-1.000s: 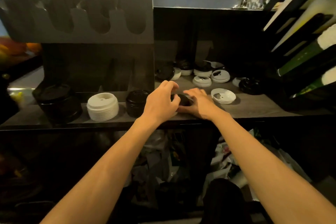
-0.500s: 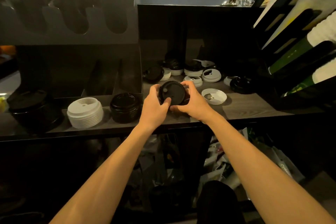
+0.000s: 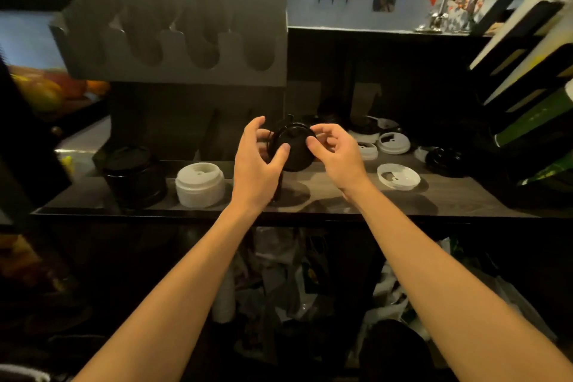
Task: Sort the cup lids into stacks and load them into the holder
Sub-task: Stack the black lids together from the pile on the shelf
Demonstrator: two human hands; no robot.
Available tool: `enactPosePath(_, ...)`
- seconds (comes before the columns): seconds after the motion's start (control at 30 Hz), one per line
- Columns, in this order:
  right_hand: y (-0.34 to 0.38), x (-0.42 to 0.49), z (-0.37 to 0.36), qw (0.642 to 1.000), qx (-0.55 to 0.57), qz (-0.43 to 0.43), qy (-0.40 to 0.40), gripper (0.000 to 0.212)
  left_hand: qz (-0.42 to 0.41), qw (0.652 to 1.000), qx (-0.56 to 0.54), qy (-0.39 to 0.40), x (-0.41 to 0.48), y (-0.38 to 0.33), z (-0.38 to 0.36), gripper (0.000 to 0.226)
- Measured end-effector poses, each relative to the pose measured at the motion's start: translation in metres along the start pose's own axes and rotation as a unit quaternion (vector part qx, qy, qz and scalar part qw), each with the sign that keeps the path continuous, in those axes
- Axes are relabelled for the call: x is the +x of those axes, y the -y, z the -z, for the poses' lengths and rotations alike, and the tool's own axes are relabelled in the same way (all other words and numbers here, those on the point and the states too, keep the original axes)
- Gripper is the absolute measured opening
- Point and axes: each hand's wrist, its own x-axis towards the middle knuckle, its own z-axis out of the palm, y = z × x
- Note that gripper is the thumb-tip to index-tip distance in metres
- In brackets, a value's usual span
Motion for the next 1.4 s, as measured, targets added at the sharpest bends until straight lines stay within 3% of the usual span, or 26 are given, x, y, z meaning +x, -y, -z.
enactPosePath(0.17, 0.019, -0.002, -0.064, 0.999, 0.021, -0.003, 0.047, 0.02, -0.004, 0.998, 0.04, -0.053, 0.005, 0.012, 0.062, 0.033)
enactPosePath(0.4, 0.053, 0.009, -0.158, 0.995, -0.04, 0.046, 0.083, 0.03, 0.024, 0.986, 0.095, -0.136, 0.013, 0.035, 0.155, 0.031)
enactPosePath(0.53, 0.07, 0.016, -0.208, 0.994, -0.006, 0.004, 0.112, 0.021, 0.041, 0.973, 0.108, -0.198, 0.02, 0.044, 0.191, 0.026)
enactPosePath(0.73, 0.074, 0.028, -0.256, 0.99, -0.046, -0.035, 0.128, 0.029, 0.075, 0.965, 0.148, -0.202, 0.032, 0.058, 0.22, 0.025)
enactPosePath(1.0, 0.068, 0.034, -0.277, 0.967, -0.218, -0.074, 0.106, 0.035, 0.147, 0.962, 0.13, -0.19, 0.038, 0.09, 0.223, 0.026)
enactPosePath(1.23, 0.068, 0.032, -0.281, 0.956, -0.242, -0.068, 0.153, 0.031, 0.18, 0.959, 0.038, -0.214, 0.033, 0.102, 0.222, 0.025)
enactPosePath(1.4, 0.068, 0.033, -0.281, 0.954, -0.222, -0.097, 0.175, 0.025, 0.186, 0.959, 0.071, -0.201, 0.032, 0.1, 0.218, 0.016)
